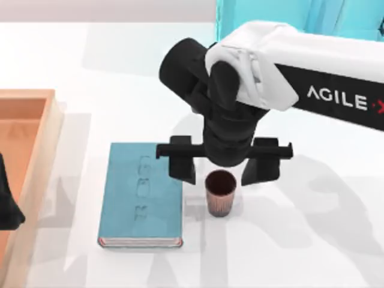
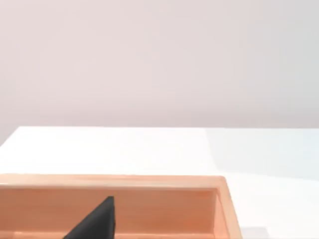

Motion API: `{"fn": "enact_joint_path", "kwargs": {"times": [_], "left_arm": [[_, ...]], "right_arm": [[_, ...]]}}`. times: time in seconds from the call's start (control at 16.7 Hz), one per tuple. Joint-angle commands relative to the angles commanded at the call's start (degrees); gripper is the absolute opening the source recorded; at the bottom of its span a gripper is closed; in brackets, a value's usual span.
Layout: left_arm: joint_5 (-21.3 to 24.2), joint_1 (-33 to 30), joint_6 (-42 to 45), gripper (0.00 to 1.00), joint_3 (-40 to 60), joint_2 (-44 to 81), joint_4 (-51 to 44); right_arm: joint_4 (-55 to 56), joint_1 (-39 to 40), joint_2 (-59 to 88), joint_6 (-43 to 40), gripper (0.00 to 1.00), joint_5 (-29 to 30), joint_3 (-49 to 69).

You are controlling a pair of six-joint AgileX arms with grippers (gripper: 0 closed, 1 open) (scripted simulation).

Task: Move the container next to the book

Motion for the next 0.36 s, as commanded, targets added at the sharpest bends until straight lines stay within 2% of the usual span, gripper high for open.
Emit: {"fn": "enact_joint_path", "kwargs": {"times": [0.36], "left_arm": [[0.0,0.0,0.0,1.00,0.0,0.0,0.0]], "right_arm": [[0.0,0.0,0.0,0.0,1.00,0.0,0.0]]}}
